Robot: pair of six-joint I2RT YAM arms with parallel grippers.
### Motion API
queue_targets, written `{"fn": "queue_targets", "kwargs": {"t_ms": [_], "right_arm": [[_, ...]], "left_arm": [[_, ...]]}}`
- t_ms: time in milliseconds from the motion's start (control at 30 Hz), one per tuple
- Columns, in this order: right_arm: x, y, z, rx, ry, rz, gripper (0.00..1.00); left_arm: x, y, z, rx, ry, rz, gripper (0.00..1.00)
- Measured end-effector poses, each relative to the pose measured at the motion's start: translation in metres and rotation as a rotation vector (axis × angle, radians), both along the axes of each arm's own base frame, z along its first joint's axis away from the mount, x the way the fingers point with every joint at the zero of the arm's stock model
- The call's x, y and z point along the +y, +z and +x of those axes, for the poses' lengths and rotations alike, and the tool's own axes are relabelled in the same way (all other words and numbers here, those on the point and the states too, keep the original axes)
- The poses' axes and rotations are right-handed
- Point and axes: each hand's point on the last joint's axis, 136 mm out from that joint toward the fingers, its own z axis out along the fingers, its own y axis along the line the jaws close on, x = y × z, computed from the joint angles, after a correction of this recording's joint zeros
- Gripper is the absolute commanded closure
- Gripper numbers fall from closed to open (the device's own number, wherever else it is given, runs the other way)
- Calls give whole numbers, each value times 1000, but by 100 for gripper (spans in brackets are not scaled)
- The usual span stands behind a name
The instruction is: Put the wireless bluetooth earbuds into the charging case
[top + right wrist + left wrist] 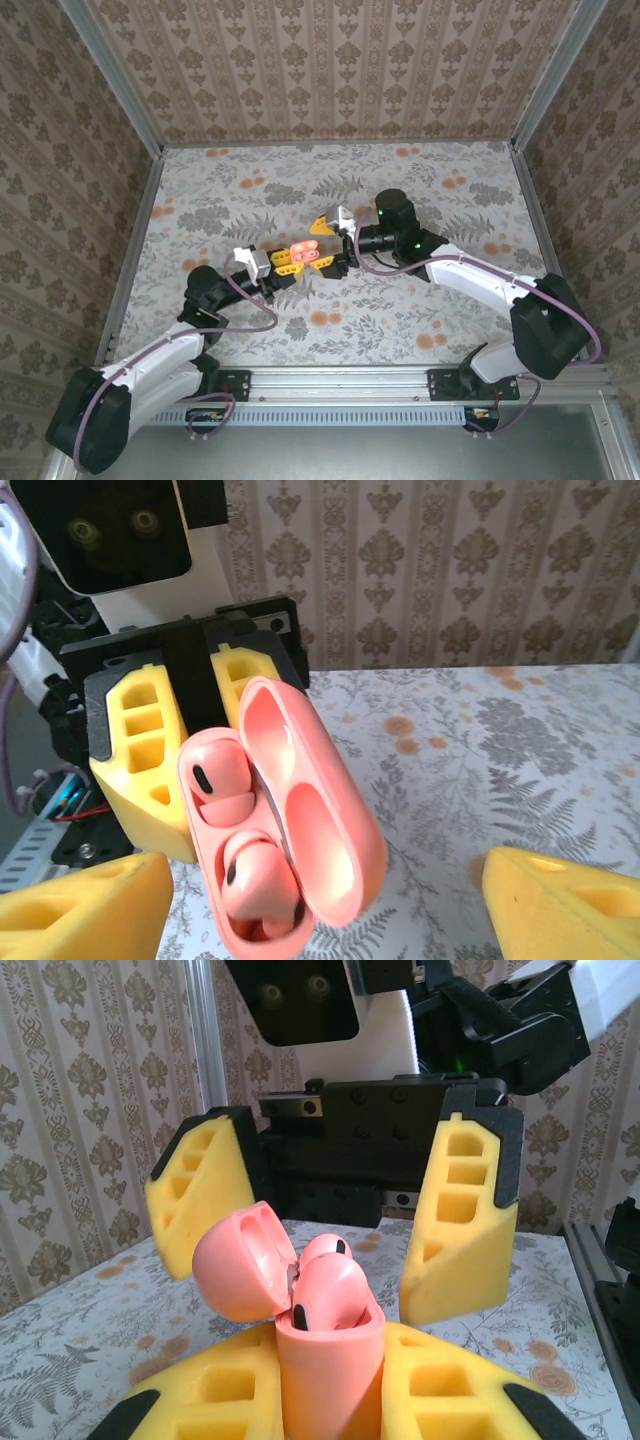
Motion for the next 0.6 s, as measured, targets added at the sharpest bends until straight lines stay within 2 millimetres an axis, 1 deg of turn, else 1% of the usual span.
{"fn": "queue_targets", "kwargs": {"t_ms": [100,233,300,367,467,533,600], "right_arm": [[5,-1,-6,13,45,2,24],[5,0,-18,12,112,10,33],[5,1,-20,-5,125,13,37],[0,4,-23,-35,129,19,40],[-12,11,-37,-83,129,35,43],[-20,17,-44,-116,126,50,44],[-28,21,-51,-135,122,60,42]], "left_arm": [[-1,0,-1,-3,-3,1,92],[-1,-1,0,-1,3,5,92],[-1,-2,0,-3,4,8,92],[-1,-2,-1,-2,1,11,92],[-2,-4,-1,-2,-4,17,92],[-4,-4,-4,-5,-16,16,92],[-3,-6,1,7,5,21,92]]}}
